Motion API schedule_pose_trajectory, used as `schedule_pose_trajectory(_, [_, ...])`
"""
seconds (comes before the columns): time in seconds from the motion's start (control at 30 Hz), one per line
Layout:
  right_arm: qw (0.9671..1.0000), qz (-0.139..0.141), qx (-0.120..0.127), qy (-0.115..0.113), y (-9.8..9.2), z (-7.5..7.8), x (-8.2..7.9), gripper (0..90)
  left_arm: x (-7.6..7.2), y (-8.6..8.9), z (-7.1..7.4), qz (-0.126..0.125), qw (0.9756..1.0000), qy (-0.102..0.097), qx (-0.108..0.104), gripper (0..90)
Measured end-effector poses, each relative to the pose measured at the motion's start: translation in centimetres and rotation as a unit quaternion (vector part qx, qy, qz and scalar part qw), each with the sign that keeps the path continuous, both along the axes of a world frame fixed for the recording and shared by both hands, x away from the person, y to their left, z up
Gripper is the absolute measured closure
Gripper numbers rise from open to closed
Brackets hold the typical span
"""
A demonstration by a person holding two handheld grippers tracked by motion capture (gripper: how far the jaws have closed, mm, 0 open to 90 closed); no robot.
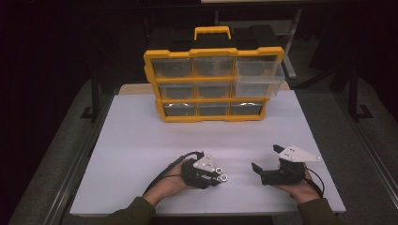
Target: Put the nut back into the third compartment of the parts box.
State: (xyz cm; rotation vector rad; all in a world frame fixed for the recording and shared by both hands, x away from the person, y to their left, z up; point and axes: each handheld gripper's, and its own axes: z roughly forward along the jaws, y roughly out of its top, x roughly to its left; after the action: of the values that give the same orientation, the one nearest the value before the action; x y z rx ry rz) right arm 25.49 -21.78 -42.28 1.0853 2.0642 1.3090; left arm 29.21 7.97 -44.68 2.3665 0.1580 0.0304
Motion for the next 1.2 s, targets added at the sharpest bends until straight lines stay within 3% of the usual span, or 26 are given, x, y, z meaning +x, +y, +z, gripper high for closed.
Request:
schedule_pose_trajectory(0.47, [1.0,0.001,0.0,-0.001,-0.1,0.0,0.0,0.0,0.1,0.0,0.1,0.007,0.9999,0.009,0.0,70.6])
schedule_pose_trajectory(1.2, [1.0,0.004,-0.003,-0.002,-0.2,0.0,0.0,0.0,1.4,1.0,2.2,0.036,0.9978,0.043,-0.033,70.6])
